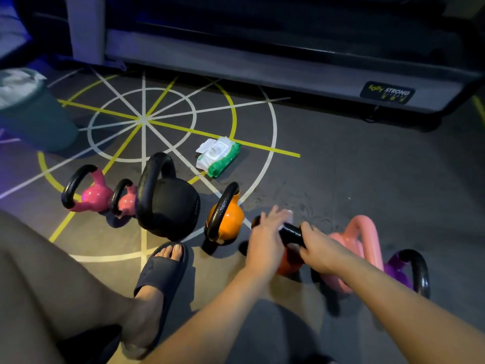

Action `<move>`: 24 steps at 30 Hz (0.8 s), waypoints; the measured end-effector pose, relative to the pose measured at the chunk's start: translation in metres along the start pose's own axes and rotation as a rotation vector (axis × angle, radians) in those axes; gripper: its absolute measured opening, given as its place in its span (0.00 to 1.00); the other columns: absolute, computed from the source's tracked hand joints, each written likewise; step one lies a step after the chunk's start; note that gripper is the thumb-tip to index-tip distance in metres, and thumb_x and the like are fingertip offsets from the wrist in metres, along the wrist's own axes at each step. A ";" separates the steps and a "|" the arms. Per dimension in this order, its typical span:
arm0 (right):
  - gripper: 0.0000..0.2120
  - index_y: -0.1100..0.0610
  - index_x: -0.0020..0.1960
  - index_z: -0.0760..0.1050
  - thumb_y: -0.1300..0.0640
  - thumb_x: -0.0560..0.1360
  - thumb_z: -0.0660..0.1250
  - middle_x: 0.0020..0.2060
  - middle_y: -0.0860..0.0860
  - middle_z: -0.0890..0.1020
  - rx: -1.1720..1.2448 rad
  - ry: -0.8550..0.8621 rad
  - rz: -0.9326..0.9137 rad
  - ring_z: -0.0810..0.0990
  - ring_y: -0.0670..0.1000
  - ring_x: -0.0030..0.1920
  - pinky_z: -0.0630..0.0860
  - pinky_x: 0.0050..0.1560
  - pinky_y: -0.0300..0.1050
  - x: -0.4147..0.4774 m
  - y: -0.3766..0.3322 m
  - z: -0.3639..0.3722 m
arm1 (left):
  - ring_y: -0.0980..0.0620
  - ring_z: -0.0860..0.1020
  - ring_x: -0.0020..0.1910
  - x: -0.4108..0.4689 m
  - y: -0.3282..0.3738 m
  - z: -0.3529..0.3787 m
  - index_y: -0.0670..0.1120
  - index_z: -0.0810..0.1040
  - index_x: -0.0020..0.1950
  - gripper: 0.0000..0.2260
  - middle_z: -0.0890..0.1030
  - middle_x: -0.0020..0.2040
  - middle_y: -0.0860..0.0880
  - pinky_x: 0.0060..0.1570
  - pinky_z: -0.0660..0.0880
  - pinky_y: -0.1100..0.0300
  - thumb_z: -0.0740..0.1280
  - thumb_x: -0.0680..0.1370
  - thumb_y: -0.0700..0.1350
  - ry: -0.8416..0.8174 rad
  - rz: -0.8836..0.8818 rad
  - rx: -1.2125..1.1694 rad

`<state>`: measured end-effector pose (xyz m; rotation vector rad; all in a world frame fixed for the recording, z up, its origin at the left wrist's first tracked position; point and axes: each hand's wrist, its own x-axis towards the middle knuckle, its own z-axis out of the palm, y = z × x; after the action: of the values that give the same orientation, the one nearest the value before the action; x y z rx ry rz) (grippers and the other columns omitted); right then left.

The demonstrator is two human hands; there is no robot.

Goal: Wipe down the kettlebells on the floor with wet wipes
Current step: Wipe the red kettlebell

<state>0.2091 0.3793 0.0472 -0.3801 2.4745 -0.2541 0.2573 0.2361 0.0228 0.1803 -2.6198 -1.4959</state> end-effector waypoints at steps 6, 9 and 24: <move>0.25 0.56 0.68 0.64 0.43 0.78 0.65 0.62 0.56 0.76 0.068 0.001 0.033 0.77 0.59 0.61 0.73 0.56 0.49 0.001 0.000 0.000 | 0.60 0.63 0.76 0.000 -0.003 0.002 0.45 0.77 0.71 0.29 0.75 0.72 0.49 0.80 0.53 0.55 0.60 0.74 0.26 -0.081 0.163 0.075; 0.21 0.55 0.61 0.66 0.41 0.78 0.65 0.58 0.54 0.76 0.106 0.001 0.063 0.77 0.56 0.57 0.71 0.50 0.47 -0.001 0.004 0.004 | 0.53 0.73 0.71 0.006 -0.016 -0.018 0.58 0.74 0.71 0.29 0.76 0.71 0.51 0.74 0.67 0.56 0.58 0.79 0.28 0.013 -0.043 0.009; 0.28 0.46 0.73 0.69 0.56 0.74 0.69 0.67 0.45 0.77 0.142 0.362 -0.283 0.77 0.50 0.65 0.76 0.61 0.48 -0.017 0.009 0.001 | 0.55 0.67 0.75 0.006 -0.007 -0.015 0.64 0.37 0.80 0.47 0.66 0.78 0.58 0.60 0.62 0.78 0.70 0.78 0.43 -0.243 0.021 -0.027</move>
<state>0.2209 0.3930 0.0540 -0.6752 2.7259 -0.6627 0.2539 0.2188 0.0247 -0.0353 -2.7719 -1.6401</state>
